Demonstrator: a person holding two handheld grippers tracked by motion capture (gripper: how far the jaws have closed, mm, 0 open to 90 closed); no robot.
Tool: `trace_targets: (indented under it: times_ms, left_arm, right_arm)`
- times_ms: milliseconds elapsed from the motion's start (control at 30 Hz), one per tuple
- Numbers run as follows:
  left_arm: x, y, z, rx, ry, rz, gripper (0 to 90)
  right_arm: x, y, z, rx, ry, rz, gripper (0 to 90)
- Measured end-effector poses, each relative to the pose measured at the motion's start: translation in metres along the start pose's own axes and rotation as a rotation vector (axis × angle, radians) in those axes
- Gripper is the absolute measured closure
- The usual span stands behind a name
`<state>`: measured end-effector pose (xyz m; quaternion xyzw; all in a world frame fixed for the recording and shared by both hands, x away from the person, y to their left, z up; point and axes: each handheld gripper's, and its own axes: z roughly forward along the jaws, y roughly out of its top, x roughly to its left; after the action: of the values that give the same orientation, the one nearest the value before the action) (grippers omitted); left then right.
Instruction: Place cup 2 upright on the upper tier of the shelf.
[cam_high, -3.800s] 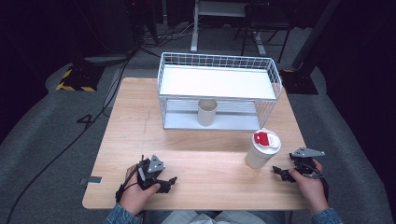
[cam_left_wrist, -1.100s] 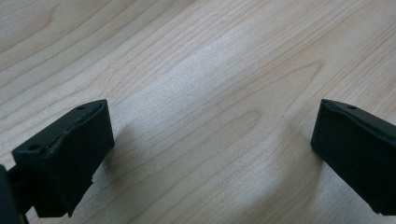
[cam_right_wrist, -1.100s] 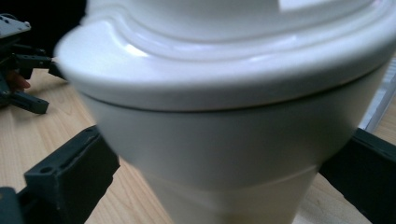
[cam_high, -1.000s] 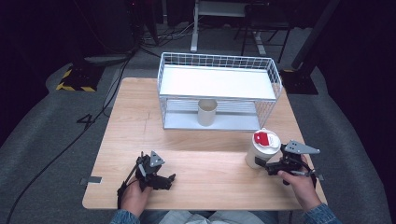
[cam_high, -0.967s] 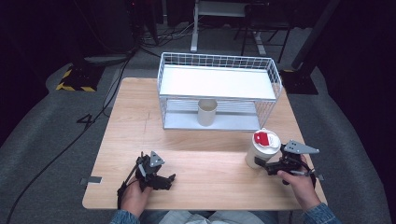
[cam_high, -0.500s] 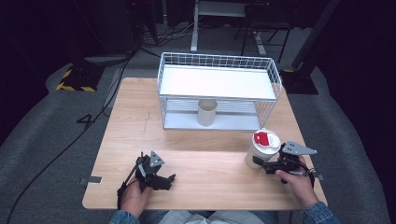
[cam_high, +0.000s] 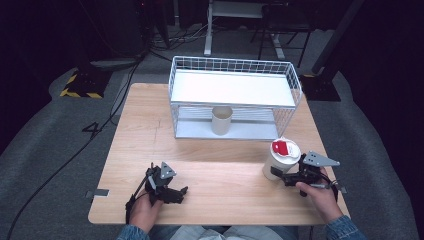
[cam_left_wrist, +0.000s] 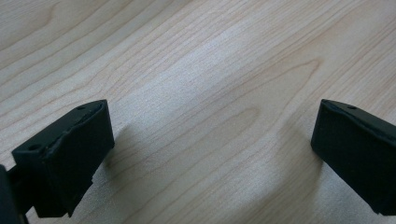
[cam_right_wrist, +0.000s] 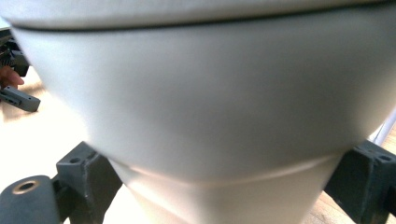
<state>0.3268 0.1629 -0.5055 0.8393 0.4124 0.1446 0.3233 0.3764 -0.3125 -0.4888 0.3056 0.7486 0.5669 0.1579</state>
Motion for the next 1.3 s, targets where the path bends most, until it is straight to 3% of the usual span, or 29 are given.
trace_targets:
  times_ms: [433, 600, 800, 1300]
  left_arm:
    - [0.0, 0.0, 0.0, 0.0, 0.0, 0.001, 0.0]
    - [0.0, 0.0, 0.0, 0.0, 0.0, 0.0, 0.0]
    - [0.0, 0.0, 0.0, 0.0, 0.0, 0.0, 0.0]
    - [0.0, 0.0, 0.0, 0.0, 0.0, 0.0, 0.0]
  right_arm:
    - [0.004, 0.005, 0.001, 0.032, -0.031, -0.04, 10.5]
    - [0.003, 0.009, -0.001, 0.019, -0.025, -0.023, 10.5]
    - [0.003, 0.019, -0.008, 0.0, -0.029, -0.028, 10.5]
    - [0.002, 0.053, -0.018, 0.018, -0.054, -0.041, 10.6]
